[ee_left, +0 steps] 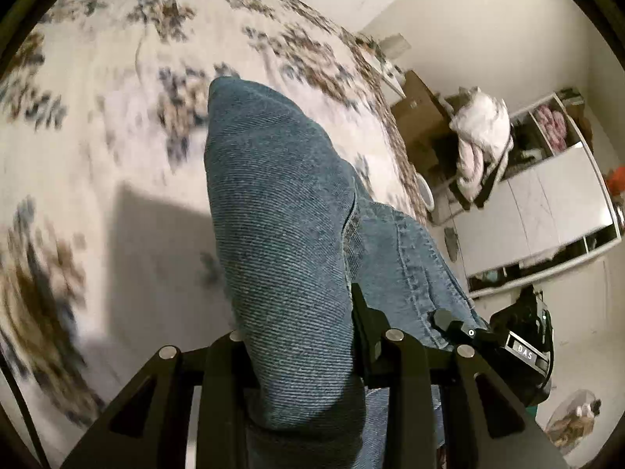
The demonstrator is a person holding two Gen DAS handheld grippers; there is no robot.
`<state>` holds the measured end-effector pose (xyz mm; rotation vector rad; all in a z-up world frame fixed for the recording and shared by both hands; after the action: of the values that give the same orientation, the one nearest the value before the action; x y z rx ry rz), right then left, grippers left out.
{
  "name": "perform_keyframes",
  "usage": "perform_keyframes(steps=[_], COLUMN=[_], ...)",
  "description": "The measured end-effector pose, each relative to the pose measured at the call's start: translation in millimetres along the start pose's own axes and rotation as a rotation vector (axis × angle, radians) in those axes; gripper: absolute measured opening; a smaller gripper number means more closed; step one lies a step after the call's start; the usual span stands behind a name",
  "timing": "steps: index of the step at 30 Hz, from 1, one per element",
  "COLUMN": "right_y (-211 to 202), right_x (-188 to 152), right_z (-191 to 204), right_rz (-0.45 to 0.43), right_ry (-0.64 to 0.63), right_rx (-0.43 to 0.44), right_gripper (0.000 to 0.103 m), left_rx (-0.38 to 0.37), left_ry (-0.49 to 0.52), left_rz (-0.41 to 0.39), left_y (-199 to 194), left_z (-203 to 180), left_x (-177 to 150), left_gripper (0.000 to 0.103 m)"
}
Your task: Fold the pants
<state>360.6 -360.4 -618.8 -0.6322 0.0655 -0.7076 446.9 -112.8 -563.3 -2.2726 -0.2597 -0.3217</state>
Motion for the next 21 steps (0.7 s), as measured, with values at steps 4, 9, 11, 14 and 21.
perform_keyframes(steps=[4, 9, 11, 14, 21], right_y=[56, 154, 190, 240, 259], right_x=[54, 113, 124, 132, 115], right_z=[40, 53, 42, 9, -24], right_rz=[-0.019, -0.016, -0.003, 0.043, 0.163], right_ry=[-0.048, -0.070, -0.050, -0.010, 0.039], right_rx=[0.027, 0.021, 0.012, -0.048, -0.209], right_gripper=[0.036, 0.036, 0.036, 0.036, 0.079], left_rx=[0.033, 0.073, 0.091, 0.122, 0.103], left_ry=[0.016, 0.030, 0.004, -0.040, -0.194], left_rz=[-0.033, -0.023, 0.006, 0.074, 0.172], left_y=[17, 49, 75, 111, 122], left_z=[23, 76, 108, 148, 193], left_x=[71, 139, 155, 157, 134], left_gripper=[0.028, 0.028, 0.028, 0.032, 0.065])
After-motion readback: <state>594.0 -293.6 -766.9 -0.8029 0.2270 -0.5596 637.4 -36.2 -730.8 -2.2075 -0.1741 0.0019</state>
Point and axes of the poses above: each gripper's, at about its wrist camera, not at the fingertips, and y roughly the way its jaws point, z to its left, x to its top, the point moved 7 cm from there along y, roughly the way its jaws point, and after that the axes turned 1 degree about -y, right-handed, at the moved point
